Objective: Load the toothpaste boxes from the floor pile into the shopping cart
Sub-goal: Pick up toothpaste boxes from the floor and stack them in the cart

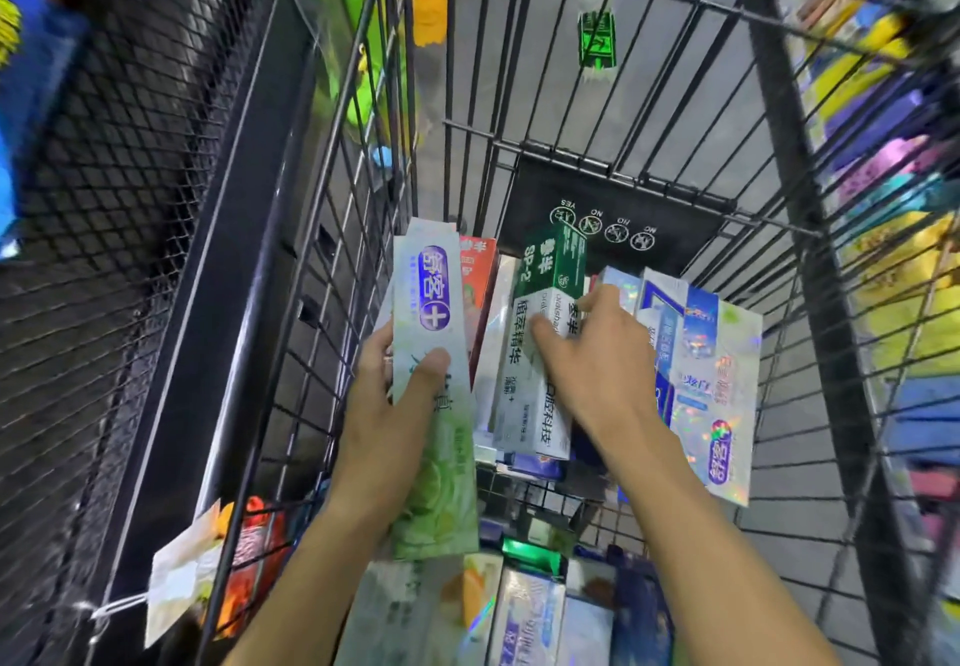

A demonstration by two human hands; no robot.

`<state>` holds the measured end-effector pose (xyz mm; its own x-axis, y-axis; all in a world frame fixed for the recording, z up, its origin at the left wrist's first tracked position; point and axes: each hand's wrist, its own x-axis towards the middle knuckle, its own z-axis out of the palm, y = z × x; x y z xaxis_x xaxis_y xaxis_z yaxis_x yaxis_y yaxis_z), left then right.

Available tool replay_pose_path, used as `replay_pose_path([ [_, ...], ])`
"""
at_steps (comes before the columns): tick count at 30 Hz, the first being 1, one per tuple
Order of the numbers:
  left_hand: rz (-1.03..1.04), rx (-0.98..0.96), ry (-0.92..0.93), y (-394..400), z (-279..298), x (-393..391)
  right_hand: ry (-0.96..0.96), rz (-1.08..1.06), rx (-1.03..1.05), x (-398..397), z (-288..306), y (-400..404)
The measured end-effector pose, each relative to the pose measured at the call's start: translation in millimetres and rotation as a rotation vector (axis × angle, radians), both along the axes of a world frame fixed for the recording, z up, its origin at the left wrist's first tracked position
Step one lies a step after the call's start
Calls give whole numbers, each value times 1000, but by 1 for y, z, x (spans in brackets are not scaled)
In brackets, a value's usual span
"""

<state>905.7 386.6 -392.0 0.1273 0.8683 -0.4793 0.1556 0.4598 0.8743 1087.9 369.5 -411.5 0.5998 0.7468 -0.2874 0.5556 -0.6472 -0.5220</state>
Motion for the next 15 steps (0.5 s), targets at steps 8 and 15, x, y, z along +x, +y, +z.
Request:
replay_pose_path([
  [8,-23,-17,50,-1,-12,-8,-135,6,0,8,-13,-17],
  [15,-80,-2,71,8,-21,-5,-243,32,81,12,-21,-25],
])
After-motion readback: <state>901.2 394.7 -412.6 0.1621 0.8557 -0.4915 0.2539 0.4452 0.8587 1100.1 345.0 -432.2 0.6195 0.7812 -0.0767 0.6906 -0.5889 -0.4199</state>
